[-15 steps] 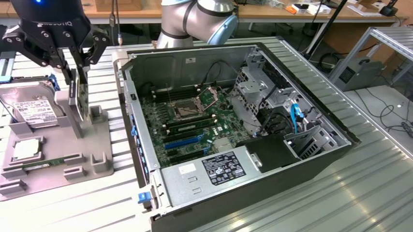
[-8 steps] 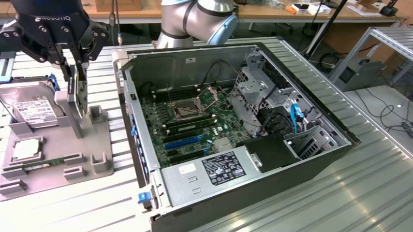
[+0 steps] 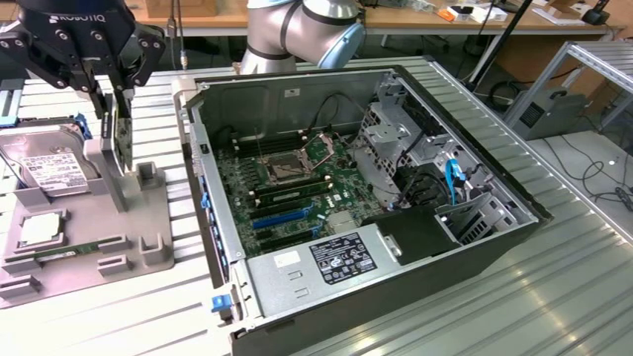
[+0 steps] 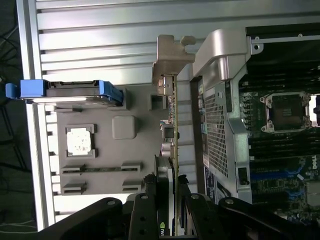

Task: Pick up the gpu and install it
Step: 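Pick up the gpu and move the gpu toward the slot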

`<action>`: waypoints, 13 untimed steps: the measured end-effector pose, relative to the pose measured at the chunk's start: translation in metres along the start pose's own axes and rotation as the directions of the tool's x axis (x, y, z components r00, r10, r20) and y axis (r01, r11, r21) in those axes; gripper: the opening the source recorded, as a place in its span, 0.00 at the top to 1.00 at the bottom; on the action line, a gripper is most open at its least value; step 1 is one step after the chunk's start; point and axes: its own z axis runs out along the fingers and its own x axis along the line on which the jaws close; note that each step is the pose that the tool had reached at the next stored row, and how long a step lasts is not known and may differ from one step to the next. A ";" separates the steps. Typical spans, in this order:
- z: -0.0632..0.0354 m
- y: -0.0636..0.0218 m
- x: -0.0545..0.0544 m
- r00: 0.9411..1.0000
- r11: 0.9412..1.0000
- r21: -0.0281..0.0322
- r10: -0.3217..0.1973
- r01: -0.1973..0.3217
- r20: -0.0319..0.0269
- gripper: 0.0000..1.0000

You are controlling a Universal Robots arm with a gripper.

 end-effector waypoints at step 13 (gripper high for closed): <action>-0.0079 0.0004 0.000 1.000 1.000 -0.002 0.000 0.000 0.000 0.73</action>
